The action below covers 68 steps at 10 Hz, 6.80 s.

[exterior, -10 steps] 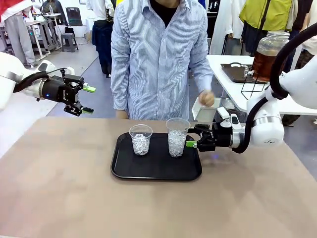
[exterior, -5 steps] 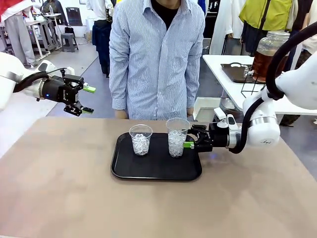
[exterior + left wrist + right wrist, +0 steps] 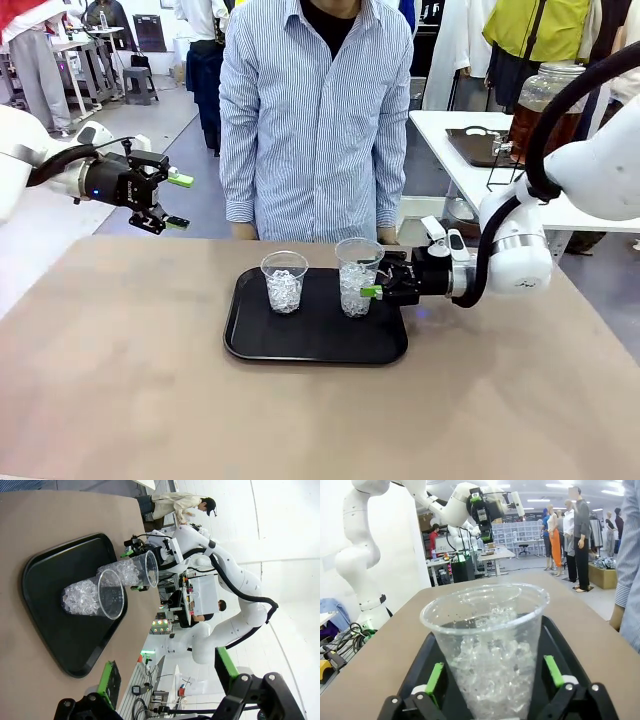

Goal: Pour the drink into the iced cup.
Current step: Pick up the iced cup indicated by the human and present it to them, then open the gripper to release the iced cup you were holding.

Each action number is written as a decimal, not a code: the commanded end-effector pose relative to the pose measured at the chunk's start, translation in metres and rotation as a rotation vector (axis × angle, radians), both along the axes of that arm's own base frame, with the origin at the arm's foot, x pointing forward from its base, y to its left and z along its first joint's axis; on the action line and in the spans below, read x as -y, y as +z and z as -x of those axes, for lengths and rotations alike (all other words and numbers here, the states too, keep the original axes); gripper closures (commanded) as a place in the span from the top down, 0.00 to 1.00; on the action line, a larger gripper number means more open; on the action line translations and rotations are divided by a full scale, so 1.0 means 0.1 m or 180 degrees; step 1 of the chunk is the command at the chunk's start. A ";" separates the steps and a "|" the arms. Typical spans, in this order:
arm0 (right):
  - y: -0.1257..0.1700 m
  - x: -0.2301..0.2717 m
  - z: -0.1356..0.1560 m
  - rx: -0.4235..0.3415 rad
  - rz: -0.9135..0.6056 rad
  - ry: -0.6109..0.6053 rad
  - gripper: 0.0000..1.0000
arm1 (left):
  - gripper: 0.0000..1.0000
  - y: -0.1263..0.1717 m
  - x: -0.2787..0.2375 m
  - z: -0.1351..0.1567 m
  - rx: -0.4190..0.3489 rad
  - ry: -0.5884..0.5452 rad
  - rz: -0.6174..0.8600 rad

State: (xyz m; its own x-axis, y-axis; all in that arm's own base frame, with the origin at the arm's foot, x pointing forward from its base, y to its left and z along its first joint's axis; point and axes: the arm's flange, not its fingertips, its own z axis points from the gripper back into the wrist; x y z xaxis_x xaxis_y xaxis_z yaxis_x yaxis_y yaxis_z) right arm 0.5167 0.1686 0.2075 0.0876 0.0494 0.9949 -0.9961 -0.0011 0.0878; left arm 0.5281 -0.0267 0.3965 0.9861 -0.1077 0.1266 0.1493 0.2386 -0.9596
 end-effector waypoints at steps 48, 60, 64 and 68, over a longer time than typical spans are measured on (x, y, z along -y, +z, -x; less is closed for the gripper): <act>1.28 -0.12 -0.50 -0.0020 -0.0088 0.0310 0.64 | 1.00 0.02 0.00 0.00 0.0014 -0.0009 -0.0002; 1.20 0.07 -0.51 -0.0241 -0.0097 0.0313 1.00 | 1.00 0.02 0.00 0.00 0.0014 -0.0009 -0.0002; 1.17 0.49 -0.42 -0.0278 -0.0080 0.0123 1.00 | 1.00 0.02 0.00 0.00 0.0014 -0.0009 -0.0002; 0.92 0.98 -0.18 -0.0116 0.0052 0.0048 1.00 | 1.00 0.02 0.00 0.00 0.0014 -0.0009 -0.0002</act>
State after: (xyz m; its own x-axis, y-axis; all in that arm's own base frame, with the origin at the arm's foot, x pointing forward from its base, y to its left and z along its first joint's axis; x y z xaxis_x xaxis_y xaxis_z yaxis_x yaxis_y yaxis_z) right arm 0.5482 0.0790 0.3020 0.1590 0.0617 0.9853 -0.9872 -0.0010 0.1594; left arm 0.5281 -0.0266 0.3965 0.9861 -0.1074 0.1266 0.1492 0.2387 -0.9596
